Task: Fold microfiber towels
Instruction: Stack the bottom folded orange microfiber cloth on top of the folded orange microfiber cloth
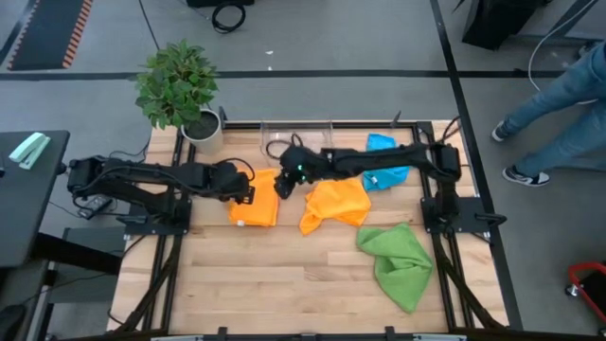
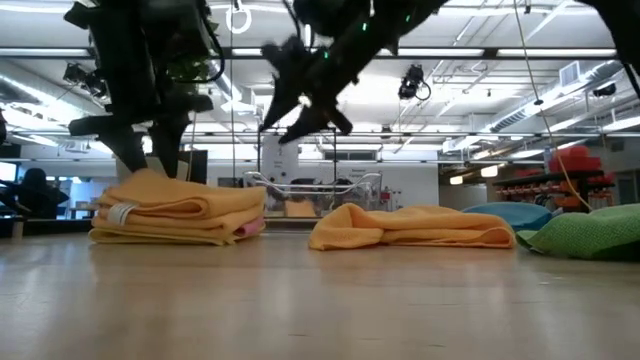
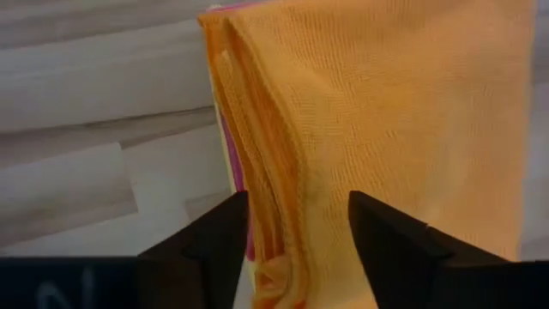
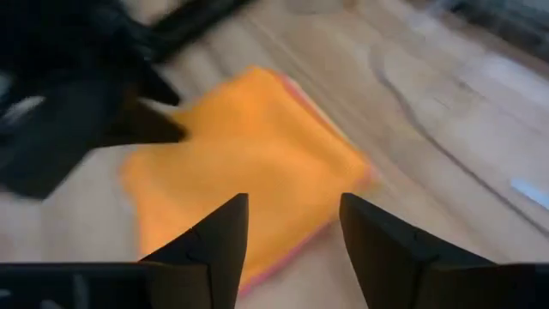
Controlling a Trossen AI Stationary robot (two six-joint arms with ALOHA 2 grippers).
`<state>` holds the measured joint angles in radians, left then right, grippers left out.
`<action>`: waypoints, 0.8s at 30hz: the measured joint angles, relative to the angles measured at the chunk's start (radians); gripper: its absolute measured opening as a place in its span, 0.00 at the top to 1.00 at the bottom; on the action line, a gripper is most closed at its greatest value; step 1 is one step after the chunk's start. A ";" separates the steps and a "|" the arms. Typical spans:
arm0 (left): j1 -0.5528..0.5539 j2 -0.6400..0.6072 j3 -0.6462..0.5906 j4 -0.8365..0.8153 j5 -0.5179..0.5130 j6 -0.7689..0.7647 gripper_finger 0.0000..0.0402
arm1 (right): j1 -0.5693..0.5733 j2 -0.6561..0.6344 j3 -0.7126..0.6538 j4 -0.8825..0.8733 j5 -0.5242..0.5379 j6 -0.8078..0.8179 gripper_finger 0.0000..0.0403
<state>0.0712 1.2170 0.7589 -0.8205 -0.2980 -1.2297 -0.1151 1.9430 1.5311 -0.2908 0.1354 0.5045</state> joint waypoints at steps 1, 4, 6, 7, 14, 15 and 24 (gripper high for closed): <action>0.005 -0.014 0.001 0.005 0.009 0.017 0.44 | 0.027 -0.008 0.000 0.009 0.004 0.000 0.52; 0.020 -0.058 0.002 -0.018 0.033 0.079 0.39 | 0.121 0.021 0.003 0.084 0.016 0.014 0.53; 0.032 -0.099 0.002 -0.033 0.031 0.089 0.38 | 0.173 0.076 0.001 0.129 0.027 0.024 0.57; 0.036 -0.117 0.002 -0.043 0.011 0.094 0.38 | 0.193 0.108 0.000 0.173 0.036 0.027 0.59; 0.058 -0.159 0.002 0.117 -0.090 0.391 0.46 | 0.222 0.240 -0.002 0.368 0.099 0.065 0.94; 0.071 -0.136 0.000 0.124 -0.073 0.431 0.50 | 0.216 0.250 -0.002 0.378 0.099 0.069 0.97; 0.161 0.070 -0.002 0.228 0.058 0.622 0.91 | 0.160 0.326 -0.002 0.383 0.043 0.179 0.98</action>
<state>0.2320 1.2873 0.7570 -0.5928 -0.2403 -0.6078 0.0444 2.2692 1.5295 0.0920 0.1786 0.6831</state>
